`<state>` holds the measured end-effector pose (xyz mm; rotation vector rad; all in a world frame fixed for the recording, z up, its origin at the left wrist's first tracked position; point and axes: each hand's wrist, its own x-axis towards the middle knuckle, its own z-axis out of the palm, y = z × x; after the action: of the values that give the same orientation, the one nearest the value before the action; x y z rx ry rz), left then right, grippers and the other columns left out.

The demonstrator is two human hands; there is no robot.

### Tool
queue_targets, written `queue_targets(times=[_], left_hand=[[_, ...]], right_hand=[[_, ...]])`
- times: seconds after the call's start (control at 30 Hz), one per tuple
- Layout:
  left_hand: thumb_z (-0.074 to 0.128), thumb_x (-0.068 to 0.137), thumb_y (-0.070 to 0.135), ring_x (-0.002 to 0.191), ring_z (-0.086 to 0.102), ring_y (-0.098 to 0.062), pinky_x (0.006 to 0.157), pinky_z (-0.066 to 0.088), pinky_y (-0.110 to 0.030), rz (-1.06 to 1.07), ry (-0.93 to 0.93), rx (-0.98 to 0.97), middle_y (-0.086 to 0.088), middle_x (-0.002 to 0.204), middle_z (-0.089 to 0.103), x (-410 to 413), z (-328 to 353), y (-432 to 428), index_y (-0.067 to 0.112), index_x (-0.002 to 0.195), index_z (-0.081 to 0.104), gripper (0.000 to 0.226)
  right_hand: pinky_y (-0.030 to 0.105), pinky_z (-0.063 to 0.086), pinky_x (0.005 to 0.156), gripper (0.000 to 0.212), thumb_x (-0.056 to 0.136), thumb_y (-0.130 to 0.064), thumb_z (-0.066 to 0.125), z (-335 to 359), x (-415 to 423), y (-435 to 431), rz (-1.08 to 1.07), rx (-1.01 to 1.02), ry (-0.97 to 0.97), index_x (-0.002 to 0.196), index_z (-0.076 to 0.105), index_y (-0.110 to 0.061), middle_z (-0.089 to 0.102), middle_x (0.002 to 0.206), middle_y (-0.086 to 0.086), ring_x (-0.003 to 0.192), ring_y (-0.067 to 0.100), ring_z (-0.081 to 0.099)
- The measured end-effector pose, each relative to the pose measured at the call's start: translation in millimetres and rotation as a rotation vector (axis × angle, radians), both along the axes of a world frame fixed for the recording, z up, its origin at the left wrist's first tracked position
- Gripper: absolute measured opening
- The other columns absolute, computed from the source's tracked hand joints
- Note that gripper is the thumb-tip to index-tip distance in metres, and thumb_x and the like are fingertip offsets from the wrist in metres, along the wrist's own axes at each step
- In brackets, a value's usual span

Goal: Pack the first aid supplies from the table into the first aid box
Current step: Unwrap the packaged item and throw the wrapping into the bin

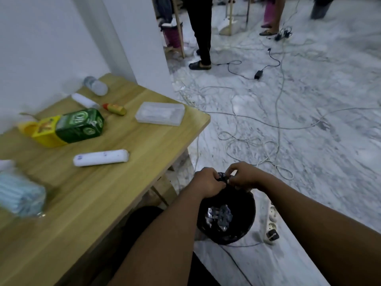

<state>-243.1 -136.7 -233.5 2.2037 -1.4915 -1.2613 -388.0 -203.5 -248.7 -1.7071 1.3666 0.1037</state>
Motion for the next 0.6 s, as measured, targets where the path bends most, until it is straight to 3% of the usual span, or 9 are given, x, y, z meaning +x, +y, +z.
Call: queue_targets(times=[0.07, 0.13, 0.2, 0.27, 0.33, 0.47, 0.6], left_hand=[[0.07, 0.087, 0.037, 0.109, 0.064, -0.025, 0.089, 0.052, -0.031, 0.006, -0.012, -0.042, -0.009, 0.125, 0.065, 1.2, 32.2, 12.8, 0.016, 0.126, 0.062, 0.045], [0.069, 0.086, 0.036, 0.102, 0.069, -0.026, 0.087, 0.058, -0.035, 0.024, -0.012, -0.073, -0.01, 0.116, 0.069, 5.6, 66.1, 29.4, 0.018, 0.126, 0.062, 0.044], [0.068, 0.088, 0.029, 0.082, 0.071, -0.025, 0.07, 0.06, -0.035, 0.042, -0.017, -0.121, -0.009, 0.094, 0.07, 14.8, 102.9, 49.5, 0.015, 0.119, 0.065, 0.034], [0.065, 0.089, 0.024, 0.074, 0.07, -0.027, 0.055, 0.055, -0.03, 0.079, -0.026, -0.173, -0.01, 0.085, 0.069, 30.4, 139.4, 71.0, 0.011, 0.108, 0.067, 0.023], [0.062, 0.09, 0.021, 0.074, 0.072, -0.034, 0.056, 0.054, -0.031, 0.132, -0.025, -0.216, -0.015, 0.09, 0.071, 51.9, 175.3, 94.9, 0.005, 0.103, 0.067, 0.021], [0.059, 0.093, 0.017, 0.071, 0.07, -0.028, 0.071, 0.062, -0.04, 0.268, -0.071, -0.354, -0.017, 0.099, 0.071, 110.6, 239.2, 152.8, 0.003, 0.108, 0.067, 0.022], [0.061, 0.089, 0.02, 0.067, 0.071, -0.024, 0.065, 0.061, -0.034, 0.471, -0.211, -0.465, -0.013, 0.096, 0.075, 185.6, 275.1, 228.7, 0.008, 0.102, 0.07, 0.019]], right_hand=[[0.032, 0.052, 0.061, 0.024, 0.087, -0.017, 0.063, 34.7, 1.8, 6.6, 0.025, -0.067, -0.026, 0.111, 0.064, -0.017, 0.067, 0.098, 0.011, 0.078, 0.026, 0.066], [0.029, 0.051, 0.06, 0.025, 0.089, -0.014, 0.061, 72.6, 6.5, 16.5, 0.041, -0.1, -0.061, 0.113, 0.063, -0.016, 0.071, 0.1, 0.014, 0.08, 0.025, 0.069], [0.029, 0.05, 0.061, 0.023, 0.089, -0.013, 0.061, 112.1, 16.0, 28.7, 0.074, -0.147, -0.097, 0.112, 0.064, -0.014, 0.073, 0.095, 0.014, 0.075, 0.023, 0.067], [0.03, 0.05, 0.062, 0.021, 0.09, -0.012, 0.06, 150.9, 32.9, 43.0, 0.126, -0.21, -0.133, 0.11, 0.065, -0.012, 0.071, 0.088, 0.012, 0.073, 0.023, 0.066], [0.028, 0.051, 0.061, 0.02, 0.089, -0.012, 0.058, 187.7, 58.6, 58.9, 0.197, -0.288, -0.169, 0.108, 0.065, -0.012, 0.071, 0.084, 0.009, 0.072, 0.022, 0.068], [0.032, 0.056, 0.062, 0.02, 0.089, -0.013, 0.058, 251.2, 135.2, 102.0, 0.373, -0.441, -0.259, 0.107, 0.067, -0.013, 0.075, 0.083, 0.012, 0.077, 0.026, 0.075], [0.032, 0.057, 0.06, 0.022, 0.086, -0.009, 0.059, 292.5, 223.9, 158.8, 0.579, -0.569, -0.375, 0.105, 0.07, -0.011, 0.074, 0.076, 0.009, 0.07, 0.023, 0.07]])
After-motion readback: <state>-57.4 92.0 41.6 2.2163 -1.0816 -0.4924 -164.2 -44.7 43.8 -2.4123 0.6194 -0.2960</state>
